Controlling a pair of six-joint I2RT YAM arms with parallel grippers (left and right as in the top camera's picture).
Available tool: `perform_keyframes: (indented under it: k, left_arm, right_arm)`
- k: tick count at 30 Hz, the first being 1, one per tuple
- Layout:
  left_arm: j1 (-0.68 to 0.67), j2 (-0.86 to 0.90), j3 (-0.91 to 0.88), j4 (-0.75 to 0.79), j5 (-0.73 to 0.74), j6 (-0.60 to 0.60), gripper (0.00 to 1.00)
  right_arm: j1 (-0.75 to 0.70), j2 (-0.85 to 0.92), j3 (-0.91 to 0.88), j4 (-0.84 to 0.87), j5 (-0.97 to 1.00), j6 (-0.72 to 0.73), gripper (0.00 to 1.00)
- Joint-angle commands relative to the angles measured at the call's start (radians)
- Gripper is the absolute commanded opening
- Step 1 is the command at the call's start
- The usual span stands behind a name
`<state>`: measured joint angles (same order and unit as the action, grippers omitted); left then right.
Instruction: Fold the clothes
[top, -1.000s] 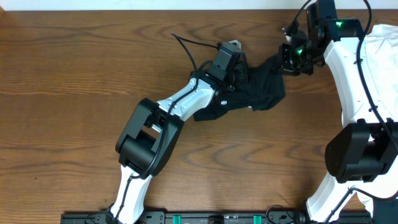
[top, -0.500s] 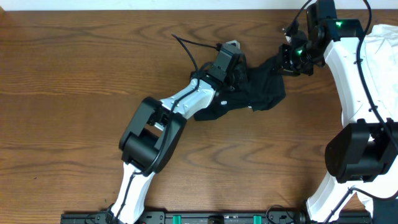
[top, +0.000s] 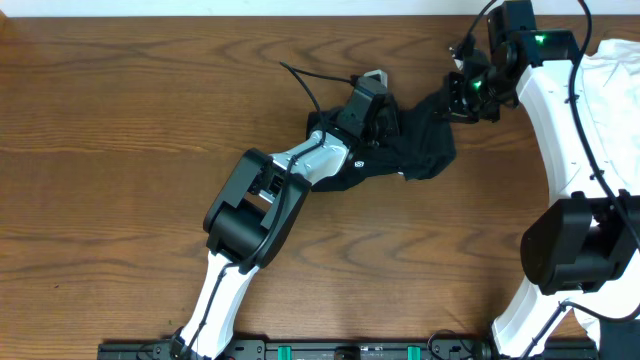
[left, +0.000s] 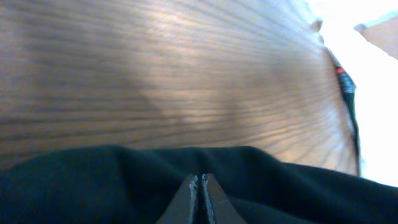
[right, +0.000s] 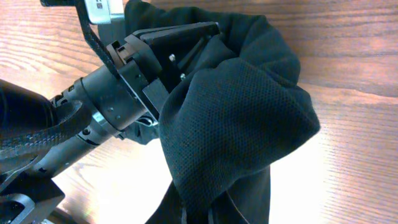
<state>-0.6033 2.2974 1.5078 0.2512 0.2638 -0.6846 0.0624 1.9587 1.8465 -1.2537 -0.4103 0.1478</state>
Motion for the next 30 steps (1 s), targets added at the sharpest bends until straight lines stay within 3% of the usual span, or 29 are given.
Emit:
perform_keyframes:
  k: [1,10,22,30]
  left_arm:
    - [0.015,0.006,0.023,0.008,0.066,-0.008,0.06]
    - [0.139,-0.100,0.026,-0.042,0.114,0.024,0.06]
    - [0.319,-0.271,0.026,-0.357,0.110,0.200,0.06]
    - [0.404,-0.274,0.026,-0.504,0.110,0.203,0.06]
  right_arm:
    - [0.022,-0.038,0.025,0.008,-0.005,-0.015,0.01]
    - [0.081,-0.038,0.023,0.059,0.014,-0.014,0.01]
    - [0.196,0.010,0.023,0.120,0.044,-0.014,0.01]
    - [0.327,0.125,0.023,0.182,0.048,-0.014,0.01]
